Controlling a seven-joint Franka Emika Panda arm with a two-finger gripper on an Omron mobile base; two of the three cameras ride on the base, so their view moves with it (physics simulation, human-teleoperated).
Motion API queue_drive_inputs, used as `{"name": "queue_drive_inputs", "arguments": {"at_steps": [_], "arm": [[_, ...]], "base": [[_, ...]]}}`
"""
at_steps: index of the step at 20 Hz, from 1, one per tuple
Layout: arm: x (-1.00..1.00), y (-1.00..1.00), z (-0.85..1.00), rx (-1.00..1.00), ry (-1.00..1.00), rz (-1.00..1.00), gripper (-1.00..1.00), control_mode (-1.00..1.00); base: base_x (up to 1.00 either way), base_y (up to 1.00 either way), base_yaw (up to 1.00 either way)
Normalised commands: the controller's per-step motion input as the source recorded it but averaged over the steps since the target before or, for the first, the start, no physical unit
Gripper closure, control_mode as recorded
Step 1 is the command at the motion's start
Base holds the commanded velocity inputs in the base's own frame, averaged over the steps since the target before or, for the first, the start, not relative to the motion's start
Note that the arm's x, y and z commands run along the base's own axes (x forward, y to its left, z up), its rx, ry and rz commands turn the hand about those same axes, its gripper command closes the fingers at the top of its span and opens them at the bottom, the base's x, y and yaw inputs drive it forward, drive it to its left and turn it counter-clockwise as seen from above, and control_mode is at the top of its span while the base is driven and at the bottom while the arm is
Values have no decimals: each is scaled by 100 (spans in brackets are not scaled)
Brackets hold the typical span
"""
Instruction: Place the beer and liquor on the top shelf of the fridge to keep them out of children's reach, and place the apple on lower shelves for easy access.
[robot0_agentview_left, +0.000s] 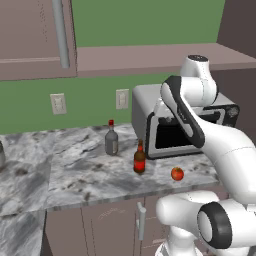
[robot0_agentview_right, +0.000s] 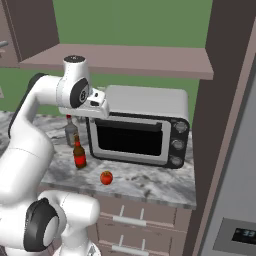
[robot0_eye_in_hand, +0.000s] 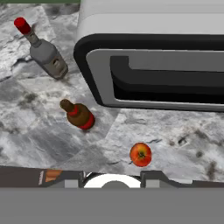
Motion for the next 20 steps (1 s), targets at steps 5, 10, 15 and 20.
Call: {"name": "queue_drive_inputs", "arguments": {"at_steps": [5, 10, 15, 20], "arm": [[-27, -3, -4, 0, -1, -2, -100, -100], [-47, -3, -44, 0, 0, -2, -100, -100], [-31, -1, -68, 0, 0, 0, -100, -100], [-15, 1, -71, 0, -4, 0, -100, -100]], "base": [[0, 0, 0], [0, 0, 0], [0, 0, 0], [0, 0, 0]]}}
